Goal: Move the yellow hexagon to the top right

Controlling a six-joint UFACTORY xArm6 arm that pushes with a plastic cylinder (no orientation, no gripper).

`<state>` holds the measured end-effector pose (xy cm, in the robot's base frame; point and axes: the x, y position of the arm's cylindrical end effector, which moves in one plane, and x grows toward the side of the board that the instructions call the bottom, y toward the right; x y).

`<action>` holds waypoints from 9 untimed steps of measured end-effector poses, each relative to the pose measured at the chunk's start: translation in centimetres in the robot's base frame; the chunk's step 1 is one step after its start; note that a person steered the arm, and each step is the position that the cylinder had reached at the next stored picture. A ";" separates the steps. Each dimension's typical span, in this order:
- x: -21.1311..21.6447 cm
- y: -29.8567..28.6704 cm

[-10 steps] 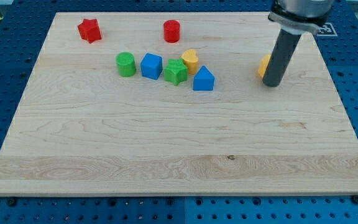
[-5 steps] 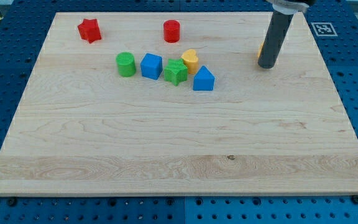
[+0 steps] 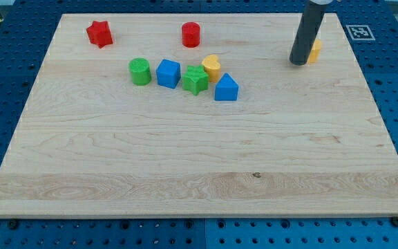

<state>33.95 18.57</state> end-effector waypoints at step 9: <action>-0.8 8.5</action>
<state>33.20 27.11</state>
